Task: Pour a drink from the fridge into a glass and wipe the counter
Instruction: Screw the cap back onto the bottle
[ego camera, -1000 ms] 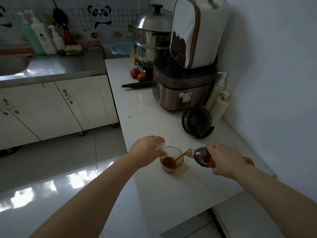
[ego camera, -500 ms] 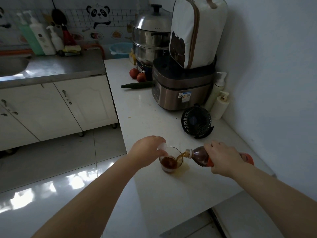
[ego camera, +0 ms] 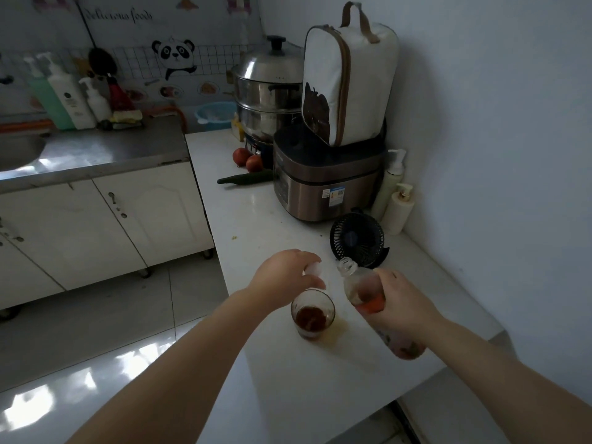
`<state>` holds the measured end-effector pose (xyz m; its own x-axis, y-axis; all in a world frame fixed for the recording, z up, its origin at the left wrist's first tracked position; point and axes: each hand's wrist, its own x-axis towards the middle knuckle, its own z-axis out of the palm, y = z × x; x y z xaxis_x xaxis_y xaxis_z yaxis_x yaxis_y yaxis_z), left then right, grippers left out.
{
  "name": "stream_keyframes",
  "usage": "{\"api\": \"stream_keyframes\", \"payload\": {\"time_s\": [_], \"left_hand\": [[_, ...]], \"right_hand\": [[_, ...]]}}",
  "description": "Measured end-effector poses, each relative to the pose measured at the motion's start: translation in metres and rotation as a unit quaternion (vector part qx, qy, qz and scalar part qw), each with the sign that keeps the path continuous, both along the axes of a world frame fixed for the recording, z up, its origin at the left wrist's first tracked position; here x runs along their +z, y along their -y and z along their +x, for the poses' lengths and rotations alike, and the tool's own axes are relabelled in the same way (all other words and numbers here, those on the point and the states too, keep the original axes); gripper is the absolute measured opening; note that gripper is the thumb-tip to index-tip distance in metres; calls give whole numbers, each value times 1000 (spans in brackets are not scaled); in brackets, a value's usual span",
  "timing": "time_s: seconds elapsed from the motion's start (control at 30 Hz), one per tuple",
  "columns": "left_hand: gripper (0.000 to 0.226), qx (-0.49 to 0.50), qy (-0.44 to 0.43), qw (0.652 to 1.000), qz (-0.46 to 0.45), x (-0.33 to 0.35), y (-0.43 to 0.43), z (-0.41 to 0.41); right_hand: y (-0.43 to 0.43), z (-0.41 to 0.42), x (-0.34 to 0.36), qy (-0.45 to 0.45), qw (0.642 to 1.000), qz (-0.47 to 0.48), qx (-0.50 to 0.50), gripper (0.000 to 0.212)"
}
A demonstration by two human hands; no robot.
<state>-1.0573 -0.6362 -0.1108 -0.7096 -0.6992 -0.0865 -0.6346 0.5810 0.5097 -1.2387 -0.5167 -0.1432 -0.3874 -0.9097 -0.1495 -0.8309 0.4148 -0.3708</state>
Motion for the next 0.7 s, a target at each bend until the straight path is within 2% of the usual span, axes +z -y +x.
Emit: {"api": "stream_keyframes", "payload": {"time_s": [0.1, 0.3, 0.47, 0.57, 0.7], "left_hand": [[50, -13, -8, 1000, -9, 19, -1, -11], [36, -22, -73, 997, -25, 56, -6, -27], [27, -70, -8, 996, -62, 73, -9, -35], [18, -75, -3, 996, -54, 79, -9, -39], [39, -67, -33, 996, -39, 84, -9, -41]], "right_hand": [[1, 4, 4, 34, 999, -40, -15, 66], [7, 10, 17, 66, 995, -71, -23, 58], [6, 14, 30, 58, 995, -85, -17, 61], [7, 14, 31, 54, 994, -97, -18, 61], [8, 12, 34, 70, 990, -117, -24, 61]]}}
